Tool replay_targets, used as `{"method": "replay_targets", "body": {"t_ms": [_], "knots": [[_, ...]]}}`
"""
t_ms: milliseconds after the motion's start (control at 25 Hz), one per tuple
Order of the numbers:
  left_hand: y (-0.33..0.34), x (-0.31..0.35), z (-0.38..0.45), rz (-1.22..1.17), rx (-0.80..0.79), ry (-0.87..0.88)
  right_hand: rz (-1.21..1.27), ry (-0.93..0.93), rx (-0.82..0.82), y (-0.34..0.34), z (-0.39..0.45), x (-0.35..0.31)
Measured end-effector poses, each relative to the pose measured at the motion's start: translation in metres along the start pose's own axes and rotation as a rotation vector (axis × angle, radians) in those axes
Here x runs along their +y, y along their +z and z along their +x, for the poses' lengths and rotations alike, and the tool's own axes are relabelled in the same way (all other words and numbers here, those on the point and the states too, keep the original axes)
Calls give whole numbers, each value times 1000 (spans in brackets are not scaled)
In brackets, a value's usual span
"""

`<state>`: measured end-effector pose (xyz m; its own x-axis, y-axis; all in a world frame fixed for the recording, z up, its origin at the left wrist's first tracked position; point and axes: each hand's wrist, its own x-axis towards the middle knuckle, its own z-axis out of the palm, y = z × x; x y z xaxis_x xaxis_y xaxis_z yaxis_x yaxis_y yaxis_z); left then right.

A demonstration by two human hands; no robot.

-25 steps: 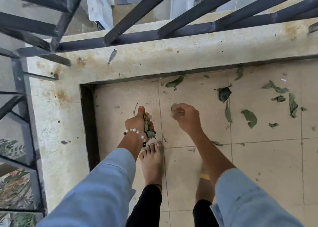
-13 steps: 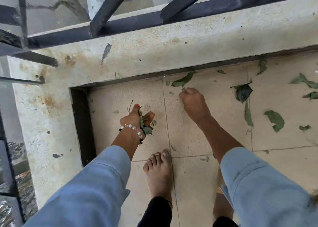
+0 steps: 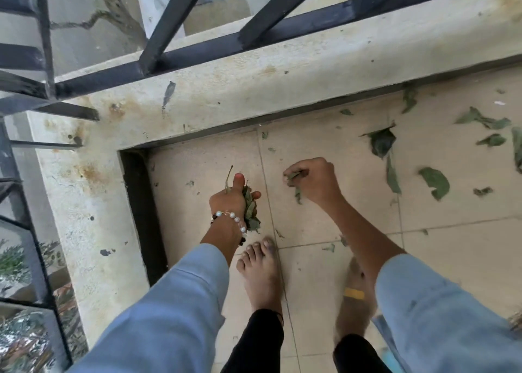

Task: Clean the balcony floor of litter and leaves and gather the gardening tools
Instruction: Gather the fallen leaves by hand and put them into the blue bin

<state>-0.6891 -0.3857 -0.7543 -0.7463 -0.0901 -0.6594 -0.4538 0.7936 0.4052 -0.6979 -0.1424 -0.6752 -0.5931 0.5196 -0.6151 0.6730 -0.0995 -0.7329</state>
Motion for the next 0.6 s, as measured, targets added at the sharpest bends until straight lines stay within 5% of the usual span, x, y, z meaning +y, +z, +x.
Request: {"method": "replay_targets", "body": {"t_ms": [80,200,280,360,600], "knots": [[4,22,5,-130,-68,-117,392,86,-49,-4,-45,-26],[11,126,-18,-646,-440,-789,612,140,92,-7,-105,-47],[0,174,-92,-589,-468,-514,461,89,204,-17,-136,-49],[-6,213,-133,-666,-588,-534,195,-108,224,-37,-162,-42],[7,213,-193,-524,-621,-665,-463,-153,-222,-95,-205,0]]}}
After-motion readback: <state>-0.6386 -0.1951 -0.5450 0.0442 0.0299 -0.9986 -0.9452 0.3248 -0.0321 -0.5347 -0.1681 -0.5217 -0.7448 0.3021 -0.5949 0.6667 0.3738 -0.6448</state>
